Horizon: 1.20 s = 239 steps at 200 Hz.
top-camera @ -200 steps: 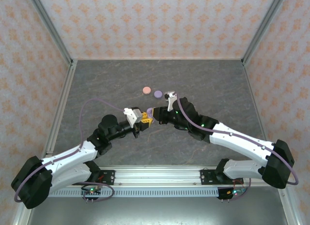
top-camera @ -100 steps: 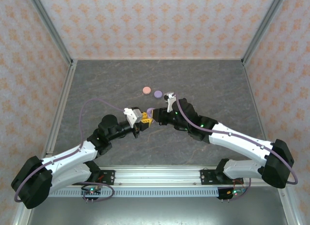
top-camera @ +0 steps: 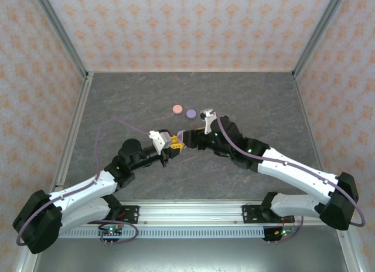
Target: Insert wireless bluetooth earbuds into charging case
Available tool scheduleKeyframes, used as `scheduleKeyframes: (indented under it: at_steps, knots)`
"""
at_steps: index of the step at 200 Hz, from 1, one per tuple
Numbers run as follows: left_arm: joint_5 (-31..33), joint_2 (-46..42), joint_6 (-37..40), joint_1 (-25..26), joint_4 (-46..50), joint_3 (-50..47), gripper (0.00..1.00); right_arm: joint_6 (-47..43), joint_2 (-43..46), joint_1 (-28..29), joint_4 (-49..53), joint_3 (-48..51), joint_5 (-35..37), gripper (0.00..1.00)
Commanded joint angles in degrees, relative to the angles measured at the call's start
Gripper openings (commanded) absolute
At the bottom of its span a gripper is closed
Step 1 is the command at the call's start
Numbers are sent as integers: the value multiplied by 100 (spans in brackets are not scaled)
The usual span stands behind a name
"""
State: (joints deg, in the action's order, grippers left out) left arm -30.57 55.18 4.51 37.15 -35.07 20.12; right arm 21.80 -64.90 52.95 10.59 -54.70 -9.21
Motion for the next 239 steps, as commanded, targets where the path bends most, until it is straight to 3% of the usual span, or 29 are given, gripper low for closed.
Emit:
scheduleKeyframes:
  at_steps: [1,61,130,239]
  knots:
    - [-1,-178,50,57,-334,-17,0,-267,219,-69,540,-373,284,65]
    - [-132,-444,130,62,-303,-78,0,-371,304,-865,653,-243,-1180,66]
    - [-178,-517,157,65,-234,-61,0,-512,-77,-944,703,-296,-1853,60]
    - [-134,-549,173,65,-119,-78,0,-472,-218,-945,470,-270,-2214,59]
